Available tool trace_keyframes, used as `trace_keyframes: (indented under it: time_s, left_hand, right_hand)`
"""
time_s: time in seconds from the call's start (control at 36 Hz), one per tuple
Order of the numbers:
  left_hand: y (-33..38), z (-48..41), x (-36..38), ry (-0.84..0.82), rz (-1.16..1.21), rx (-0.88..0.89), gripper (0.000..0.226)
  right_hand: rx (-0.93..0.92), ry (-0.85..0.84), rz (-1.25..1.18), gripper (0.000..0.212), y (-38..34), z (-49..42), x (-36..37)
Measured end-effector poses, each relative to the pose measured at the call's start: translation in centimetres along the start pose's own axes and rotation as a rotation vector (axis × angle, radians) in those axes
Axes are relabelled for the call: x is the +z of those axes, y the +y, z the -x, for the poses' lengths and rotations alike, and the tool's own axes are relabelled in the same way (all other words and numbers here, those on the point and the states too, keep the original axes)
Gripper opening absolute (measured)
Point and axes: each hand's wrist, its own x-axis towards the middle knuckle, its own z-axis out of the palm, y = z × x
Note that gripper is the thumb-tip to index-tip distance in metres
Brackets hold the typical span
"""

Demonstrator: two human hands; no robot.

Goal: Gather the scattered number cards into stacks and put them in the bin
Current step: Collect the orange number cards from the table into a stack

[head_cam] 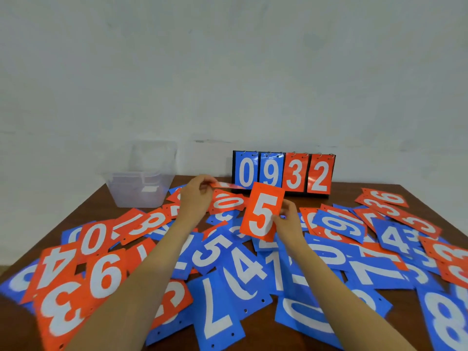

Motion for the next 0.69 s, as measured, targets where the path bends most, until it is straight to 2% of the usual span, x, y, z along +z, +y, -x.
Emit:
trace_keyframes:
  time_s: [0.08, 0.19, 0.31, 0.44, 0.56, 0.69]
  left_hand:
    - [2.1, 1.4, -0.4, -0.031, 0.183, 0.031, 0.023]
    - [3.5, 3.4, -0.2, -0.092, 0.397, 0.012, 0.011]
    - [4.2, 5.2, 0.2, -0.238, 0.295, 0.044, 0.034]
    - [5.0, 7.4, 0.6, -0.288, 0.255, 0.063, 0.043]
    - [4.8, 8.5, 1.1, -0.329, 0.232, -0.008, 0.046]
    - [4.9, 9.5, 2.4, -0.261, 0.193, -0.078, 0.040]
  right_hand:
    - [0.011, -0.016, -0.038, 0.040, -0.8, 1.3, -0.9]
    - [0.037, -0.042, -0.110, 0.038, -1.1, 2.8, -1.8]
    - [0.065, -0.055, -0.213, 0.036, -1.3, 4.2, -2.8]
    - [0.068, -0.043, -0.220, 0.036, -1.6, 5.4, -3.7]
    - [0.051, -0.048, -0.209, 0.034, -1.9, 6.1, -3.9]
    - [0.009, -0.078, -0.176, 0.033, -2.2, 7.0, -3.4]
